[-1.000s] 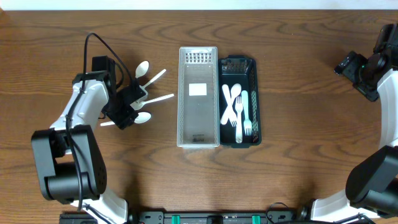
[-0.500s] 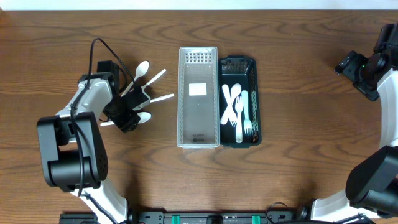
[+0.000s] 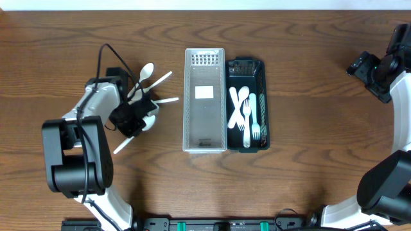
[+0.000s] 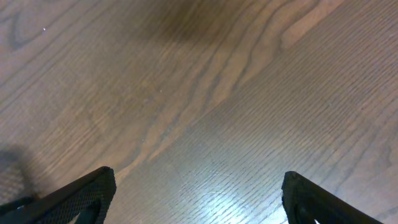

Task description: Pack container

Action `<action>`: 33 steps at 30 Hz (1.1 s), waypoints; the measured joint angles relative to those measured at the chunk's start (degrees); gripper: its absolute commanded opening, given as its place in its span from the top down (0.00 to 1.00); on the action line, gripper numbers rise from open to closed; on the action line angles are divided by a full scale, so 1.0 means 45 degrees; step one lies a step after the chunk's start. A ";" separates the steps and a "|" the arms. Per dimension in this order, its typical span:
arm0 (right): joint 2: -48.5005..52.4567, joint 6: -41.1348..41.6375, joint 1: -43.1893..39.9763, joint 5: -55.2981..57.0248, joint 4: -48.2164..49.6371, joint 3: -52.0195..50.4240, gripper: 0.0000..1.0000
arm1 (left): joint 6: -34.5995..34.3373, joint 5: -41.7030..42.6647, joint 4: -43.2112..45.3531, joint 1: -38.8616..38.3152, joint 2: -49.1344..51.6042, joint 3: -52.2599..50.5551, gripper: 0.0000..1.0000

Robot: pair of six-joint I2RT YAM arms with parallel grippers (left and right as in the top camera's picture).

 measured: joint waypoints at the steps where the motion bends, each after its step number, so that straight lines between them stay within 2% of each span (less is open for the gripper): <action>1: 0.0000 0.0000 0.0000 0.0000 0.0024 0.0000 0.12 | -0.0238 0.0000 -0.0335 -0.0214 -0.0160 -0.0029 0.94; 5: 0.0000 0.0005 0.0000 -0.0005 0.0078 0.0000 0.12 | -0.1200 0.0005 -0.1268 -0.1069 -0.1292 -0.0029 0.94; 10: 0.0000 0.0005 0.0000 -0.0049 0.0073 0.0000 0.14 | -0.3619 0.0073 -0.1112 -0.2560 -0.3798 0.0005 0.94; 14: 0.0000 0.0005 -0.0005 -0.0189 0.0068 0.0000 0.15 | -0.7339 0.0398 0.0063 -0.3978 -0.5124 0.0034 0.94; 19: 0.0000 0.0005 -0.0005 -0.0267 0.0053 0.0000 0.14 | -1.2172 0.1049 0.1292 -0.5353 -0.5309 0.0068 0.94; 21: 0.0000 0.0005 -0.0005 -0.0316 0.0010 0.0000 0.14 | -1.3206 0.1214 0.1559 -0.5809 -0.5309 0.0068 0.94; 28: 0.0000 0.0005 -0.0005 -0.0495 -0.0087 0.0000 0.15 | -1.5480 0.1535 0.2195 -0.6664 -0.5275 0.0068 0.94; 33: 0.0000 0.0005 -0.0005 -0.0559 -0.0151 0.0000 0.15 | -1.6310 0.1530 0.3021 -0.6664 -0.4624 0.0073 0.92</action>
